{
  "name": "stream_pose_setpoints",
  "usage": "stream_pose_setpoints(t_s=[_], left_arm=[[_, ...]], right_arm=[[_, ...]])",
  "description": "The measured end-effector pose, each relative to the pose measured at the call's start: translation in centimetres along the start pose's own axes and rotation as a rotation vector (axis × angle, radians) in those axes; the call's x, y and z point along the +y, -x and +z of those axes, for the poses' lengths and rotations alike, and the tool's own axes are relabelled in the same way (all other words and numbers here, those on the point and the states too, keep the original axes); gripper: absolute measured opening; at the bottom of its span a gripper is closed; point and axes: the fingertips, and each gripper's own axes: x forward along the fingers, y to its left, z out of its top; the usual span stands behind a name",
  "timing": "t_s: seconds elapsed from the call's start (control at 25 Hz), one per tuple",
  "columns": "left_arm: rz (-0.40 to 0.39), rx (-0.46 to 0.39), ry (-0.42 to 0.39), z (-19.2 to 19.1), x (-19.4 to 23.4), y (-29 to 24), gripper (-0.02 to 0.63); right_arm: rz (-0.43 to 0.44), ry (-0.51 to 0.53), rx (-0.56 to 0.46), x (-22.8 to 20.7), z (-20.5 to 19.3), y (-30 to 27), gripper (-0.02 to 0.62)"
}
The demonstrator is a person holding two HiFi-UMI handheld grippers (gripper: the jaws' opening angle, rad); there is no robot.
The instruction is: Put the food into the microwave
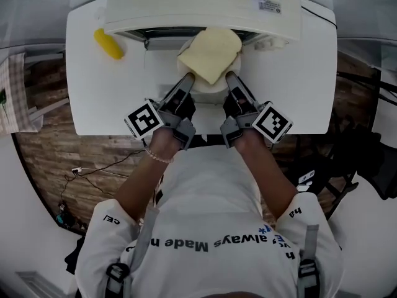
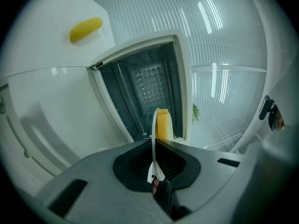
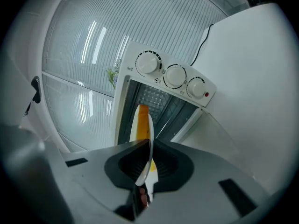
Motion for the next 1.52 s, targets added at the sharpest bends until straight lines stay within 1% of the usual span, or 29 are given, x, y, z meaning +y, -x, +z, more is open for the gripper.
stream_pose_setpoints(t_s=[0.12,0.24,0.44,0.56,0.64,0.92,1.08,1.24,1.36,1.44,1.52], left_arm=[[0.003,0.002,0.021,0.6,1.4,-1.1,0.018],[0.016,0.008,-0.002,1.3,2.7,-2.1,0.018],[0.01,0.003,0.008,1.4,3.6,-3.2,0.018],[0.003,0.0,-0.005,1.3,3.5,-3.2,0.018],[-0.006,-0.008,0.002,1.3,3.2,-3.2,0.018],[0.008,-0.006,0.034,4.4,5.9,-6.1,0.018],[0.002,-0.013,0.049,4.8,6.3,-6.8,0.018],[0.002,-0.02,0.05,4.8,6.3,-7.3,0.018],[-0.017,-0.024,0.047,4.7,6.2,-7.6,0.018],[-0.042,-0.028,0.057,4.5,6.0,-7.8,0.02],[-0.052,-0.029,0.069,4.3,6.0,-7.7,0.03]], right_arm=[[-0.016,-0.01,-0.005,-1.5,0.1,-1.3,0.026],[-0.023,-0.016,-0.012,-2.6,0.5,-2.5,0.026],[-0.048,0.003,-0.021,-4.0,0.9,-3.1,0.026],[-0.061,-0.008,-0.028,-4.2,0.8,-2.7,0.026],[-0.057,-0.008,-0.031,-4.1,0.8,-2.7,0.026],[-0.056,-0.04,-0.042,-5.8,2.0,-7.2,0.026],[-0.058,-0.06,-0.05,-6.2,2.2,-7.9,0.026],[-0.07,-0.054,-0.052,-6.6,2.7,-7.9,0.026],[-0.071,-0.106,-0.068,-6.7,2.8,-8.0,0.026],[-0.078,-0.099,-0.069,-7.2,3.0,-8.1,0.026],[-0.073,-0.084,-0.069,-7.4,3.2,-8.3,0.026]])
